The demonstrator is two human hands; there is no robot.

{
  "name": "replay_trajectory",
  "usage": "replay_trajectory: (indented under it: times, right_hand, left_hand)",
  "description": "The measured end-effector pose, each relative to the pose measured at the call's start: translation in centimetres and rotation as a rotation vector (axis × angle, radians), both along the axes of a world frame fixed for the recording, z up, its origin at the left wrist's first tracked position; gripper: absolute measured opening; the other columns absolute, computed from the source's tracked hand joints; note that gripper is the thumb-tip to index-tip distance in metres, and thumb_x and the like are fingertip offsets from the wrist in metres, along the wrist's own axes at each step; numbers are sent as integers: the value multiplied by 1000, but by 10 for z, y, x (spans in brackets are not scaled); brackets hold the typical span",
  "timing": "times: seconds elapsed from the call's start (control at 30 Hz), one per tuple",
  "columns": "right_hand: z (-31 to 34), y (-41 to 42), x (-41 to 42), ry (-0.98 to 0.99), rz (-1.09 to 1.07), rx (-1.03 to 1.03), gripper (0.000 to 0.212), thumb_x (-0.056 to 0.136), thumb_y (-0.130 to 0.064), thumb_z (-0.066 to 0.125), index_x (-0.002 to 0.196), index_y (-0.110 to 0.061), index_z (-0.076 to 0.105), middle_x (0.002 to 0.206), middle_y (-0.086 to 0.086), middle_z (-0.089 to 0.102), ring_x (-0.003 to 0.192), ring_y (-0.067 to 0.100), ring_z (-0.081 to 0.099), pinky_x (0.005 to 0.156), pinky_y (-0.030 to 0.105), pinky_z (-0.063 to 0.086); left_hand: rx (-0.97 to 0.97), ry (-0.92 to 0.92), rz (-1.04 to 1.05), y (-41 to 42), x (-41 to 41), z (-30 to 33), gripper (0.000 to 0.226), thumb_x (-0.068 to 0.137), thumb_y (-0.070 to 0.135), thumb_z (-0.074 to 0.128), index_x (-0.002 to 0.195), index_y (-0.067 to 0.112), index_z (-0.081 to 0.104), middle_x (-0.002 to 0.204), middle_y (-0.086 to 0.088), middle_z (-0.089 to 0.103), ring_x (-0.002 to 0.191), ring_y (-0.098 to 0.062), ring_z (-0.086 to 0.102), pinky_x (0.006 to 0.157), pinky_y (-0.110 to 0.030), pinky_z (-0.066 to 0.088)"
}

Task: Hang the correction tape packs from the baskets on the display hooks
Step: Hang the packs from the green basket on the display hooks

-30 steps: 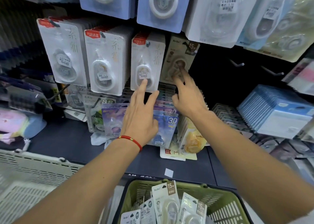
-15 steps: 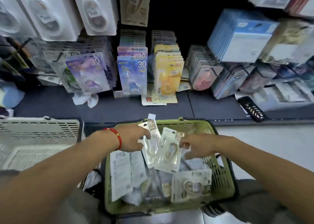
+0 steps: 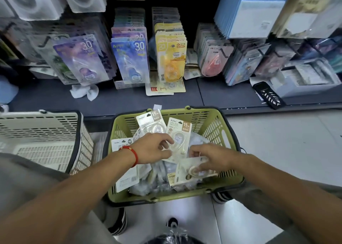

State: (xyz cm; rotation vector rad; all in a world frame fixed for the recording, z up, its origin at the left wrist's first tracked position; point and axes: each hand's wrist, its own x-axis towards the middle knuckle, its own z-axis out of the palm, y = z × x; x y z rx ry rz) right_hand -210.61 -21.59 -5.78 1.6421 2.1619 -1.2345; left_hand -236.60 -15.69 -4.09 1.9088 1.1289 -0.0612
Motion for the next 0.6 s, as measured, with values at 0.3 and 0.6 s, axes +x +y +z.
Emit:
replay_trajectory:
  times: [0.3, 0.6]
  right_hand:
    - [11, 48, -37, 120, -368, 433, 36, 95, -35, 76, 128, -25, 65, 128, -4, 64, 118, 15, 60, 105, 42, 51]
    - [-66, 40, -75, -212, -808, 78, 96, 79, -75, 74, 144, -8, 50, 149, 14, 50, 139, 36, 47, 113, 50, 44]
  left_hand:
    - [-174, -167, 360, 6, -12, 8, 33, 85, 12, 87, 113, 22, 73, 113, -3, 74, 101, -25, 74, 87, -43, 63]
    - [-325, -439, 920, 7, -67, 0, 33, 85, -13, 73, 105, 8, 57, 108, -21, 74, 77, -26, 78, 62, -38, 63]
